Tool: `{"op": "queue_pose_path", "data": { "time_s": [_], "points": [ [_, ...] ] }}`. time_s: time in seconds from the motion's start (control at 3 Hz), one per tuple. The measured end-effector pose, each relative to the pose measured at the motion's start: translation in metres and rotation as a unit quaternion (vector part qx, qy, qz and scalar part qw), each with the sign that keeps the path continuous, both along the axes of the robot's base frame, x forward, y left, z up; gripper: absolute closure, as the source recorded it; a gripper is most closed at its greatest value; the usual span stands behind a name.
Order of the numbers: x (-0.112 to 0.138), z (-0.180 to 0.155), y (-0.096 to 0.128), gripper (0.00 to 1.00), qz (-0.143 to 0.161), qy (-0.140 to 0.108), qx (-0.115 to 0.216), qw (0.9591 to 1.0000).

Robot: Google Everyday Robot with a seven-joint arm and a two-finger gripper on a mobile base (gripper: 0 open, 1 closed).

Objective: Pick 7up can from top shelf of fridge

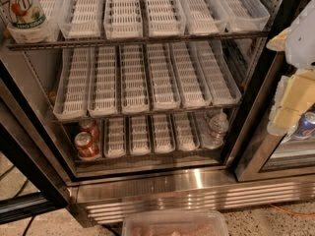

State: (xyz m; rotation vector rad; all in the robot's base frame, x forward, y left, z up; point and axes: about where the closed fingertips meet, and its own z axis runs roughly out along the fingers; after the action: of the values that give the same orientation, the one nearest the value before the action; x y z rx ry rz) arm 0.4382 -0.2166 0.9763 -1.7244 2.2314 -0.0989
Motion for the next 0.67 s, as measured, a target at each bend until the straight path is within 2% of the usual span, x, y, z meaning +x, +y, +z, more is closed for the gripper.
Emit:
{"op": "queue_pose_path", "data": {
  "time_s": [0.67],
  "points": [
    [0.0000,0.0045,0.0073,0.00,0.001,-0.008,0.011,0.9999]
  ]
}}
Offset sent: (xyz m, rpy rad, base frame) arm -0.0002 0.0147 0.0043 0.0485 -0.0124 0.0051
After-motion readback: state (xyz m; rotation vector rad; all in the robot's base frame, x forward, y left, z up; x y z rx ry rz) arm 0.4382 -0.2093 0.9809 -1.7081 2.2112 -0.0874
